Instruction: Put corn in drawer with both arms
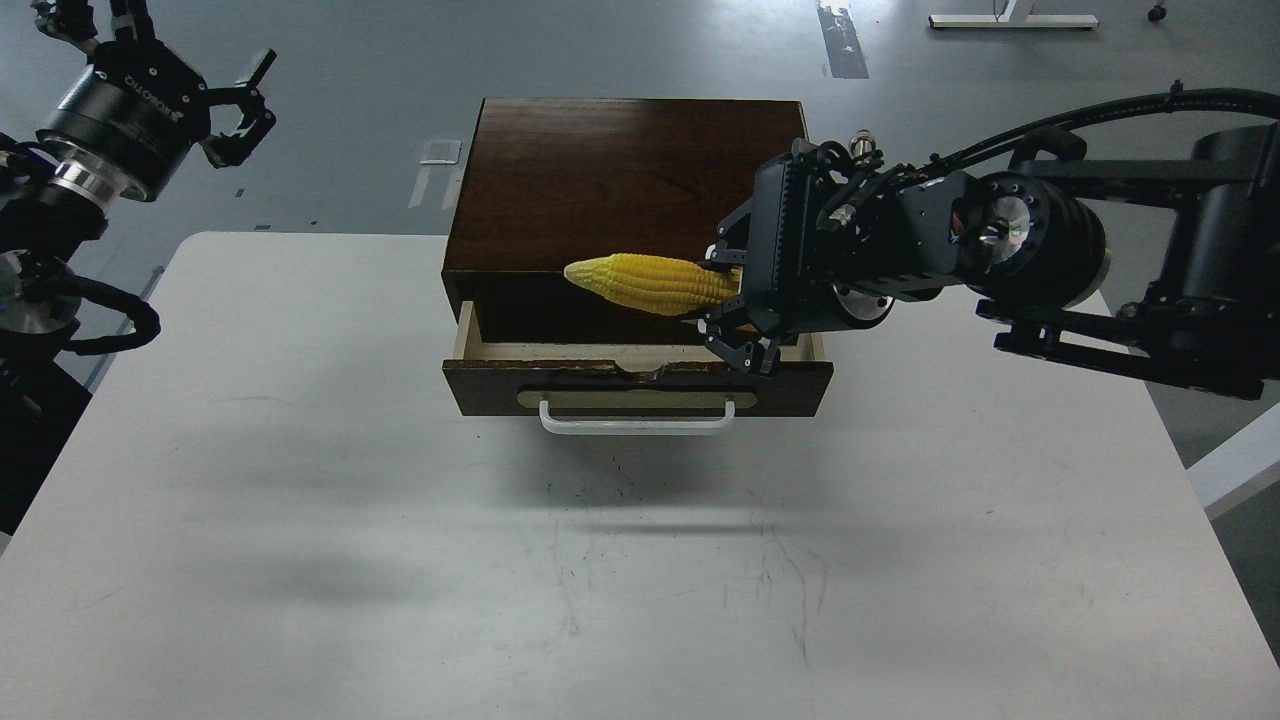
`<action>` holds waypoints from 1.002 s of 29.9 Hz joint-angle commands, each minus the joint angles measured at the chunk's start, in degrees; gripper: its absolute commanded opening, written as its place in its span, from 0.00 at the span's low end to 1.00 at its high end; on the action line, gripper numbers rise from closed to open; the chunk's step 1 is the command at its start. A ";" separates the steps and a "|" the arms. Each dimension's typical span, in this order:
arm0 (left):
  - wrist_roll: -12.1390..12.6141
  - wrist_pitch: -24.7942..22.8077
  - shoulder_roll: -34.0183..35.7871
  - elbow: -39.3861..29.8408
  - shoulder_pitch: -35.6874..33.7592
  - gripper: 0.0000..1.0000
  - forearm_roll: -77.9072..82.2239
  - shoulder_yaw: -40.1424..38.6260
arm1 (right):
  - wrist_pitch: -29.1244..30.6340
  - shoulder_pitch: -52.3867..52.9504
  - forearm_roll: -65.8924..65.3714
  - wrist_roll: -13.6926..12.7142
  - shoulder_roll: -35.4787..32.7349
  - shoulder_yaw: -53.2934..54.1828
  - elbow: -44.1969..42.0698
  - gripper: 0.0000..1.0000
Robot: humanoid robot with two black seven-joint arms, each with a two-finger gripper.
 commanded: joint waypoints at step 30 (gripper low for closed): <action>-0.70 0.00 -1.68 -0.13 -0.81 0.98 -0.78 -2.54 | -3.74 -1.19 66.17 0.14 -19.93 18.86 -3.57 1.00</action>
